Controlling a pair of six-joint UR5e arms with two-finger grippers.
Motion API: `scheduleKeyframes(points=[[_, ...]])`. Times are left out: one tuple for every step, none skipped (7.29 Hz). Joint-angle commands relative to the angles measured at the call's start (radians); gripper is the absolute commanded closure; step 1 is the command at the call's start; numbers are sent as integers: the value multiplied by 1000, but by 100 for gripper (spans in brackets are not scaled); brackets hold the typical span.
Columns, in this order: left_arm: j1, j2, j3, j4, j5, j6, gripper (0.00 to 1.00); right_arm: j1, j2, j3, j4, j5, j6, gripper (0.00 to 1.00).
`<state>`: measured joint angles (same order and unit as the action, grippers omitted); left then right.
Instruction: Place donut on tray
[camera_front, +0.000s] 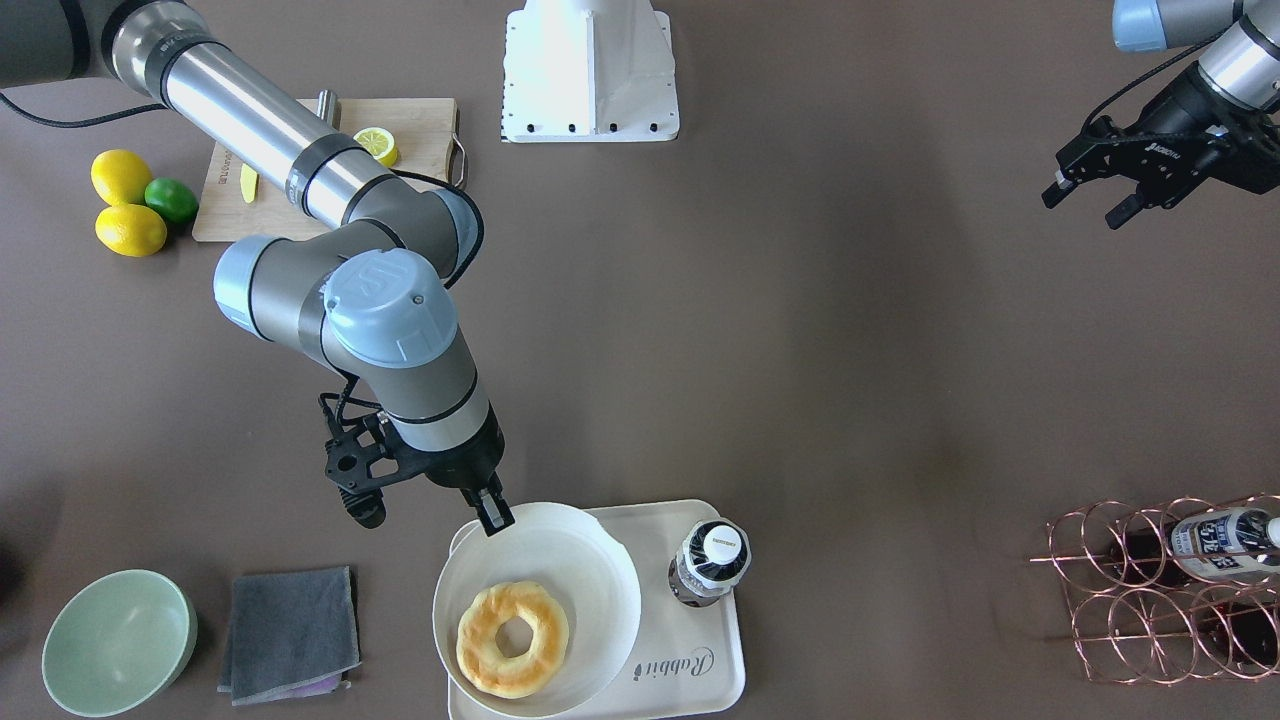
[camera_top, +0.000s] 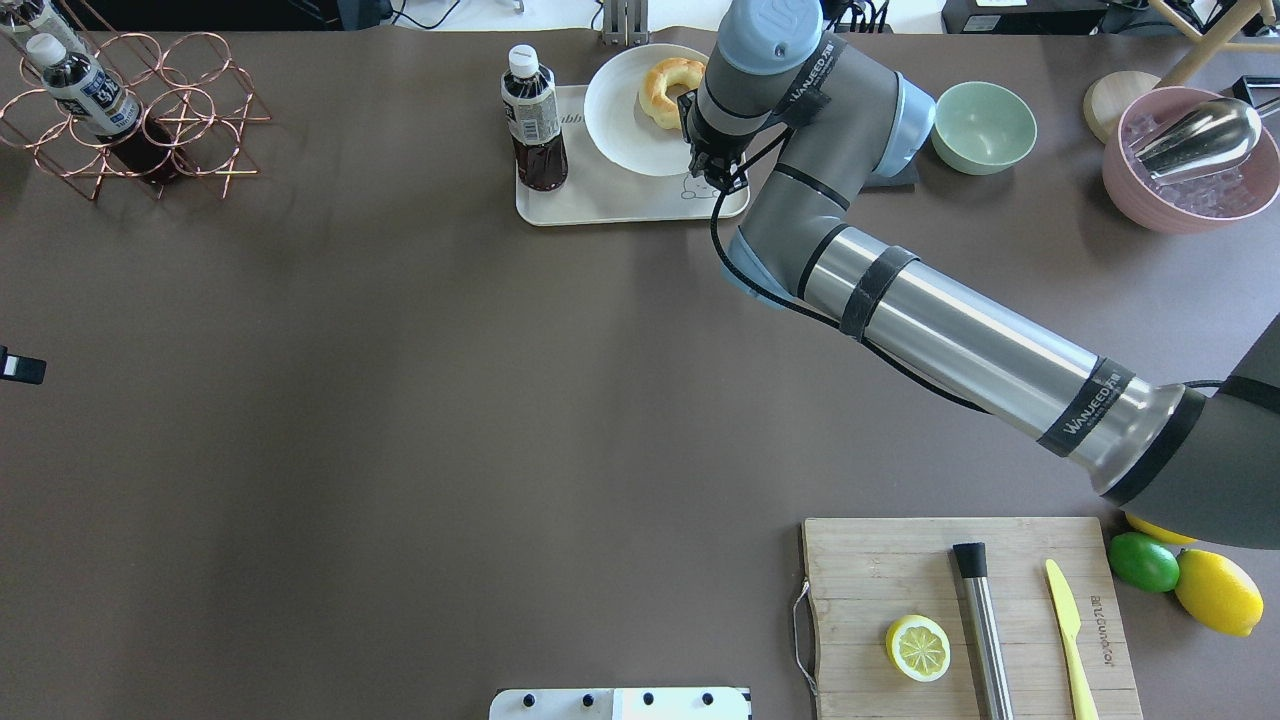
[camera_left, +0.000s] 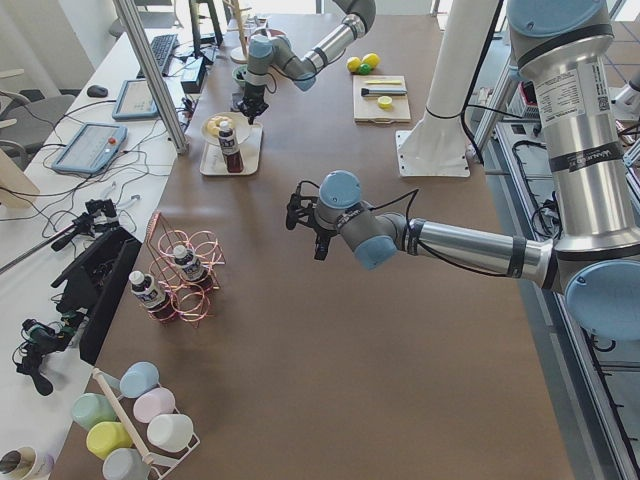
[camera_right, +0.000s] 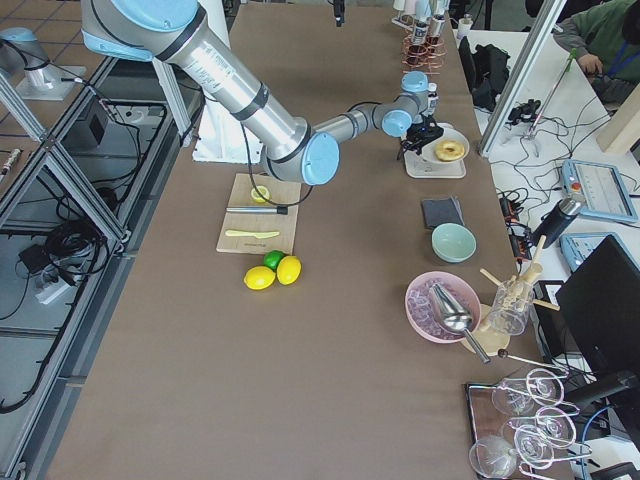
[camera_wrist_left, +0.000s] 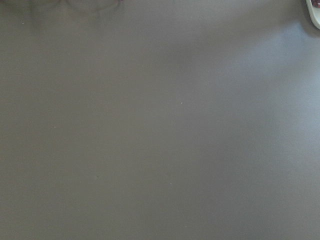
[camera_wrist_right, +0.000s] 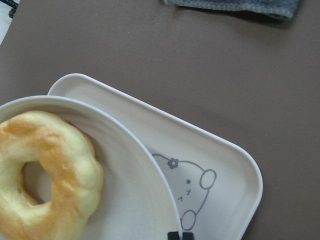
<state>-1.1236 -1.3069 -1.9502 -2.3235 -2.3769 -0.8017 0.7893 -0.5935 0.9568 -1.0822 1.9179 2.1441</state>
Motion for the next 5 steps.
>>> scheduleKeyframes(points=[[-9,11,8,-17,2,1,2,-4,27,-73,73,3,-144,73],[-9,5,13,-17,2,1,2,-5,26,-60,70,6,-171,6],[-9,-6,22,-17,1,1,2,-2,20,-32,68,7,-226,0],[-5,-17,31,-17,-1,1,2,17,-23,32,67,51,-248,0],[-5,-32,45,-17,-1,1,2,50,-117,148,61,129,-288,0]])
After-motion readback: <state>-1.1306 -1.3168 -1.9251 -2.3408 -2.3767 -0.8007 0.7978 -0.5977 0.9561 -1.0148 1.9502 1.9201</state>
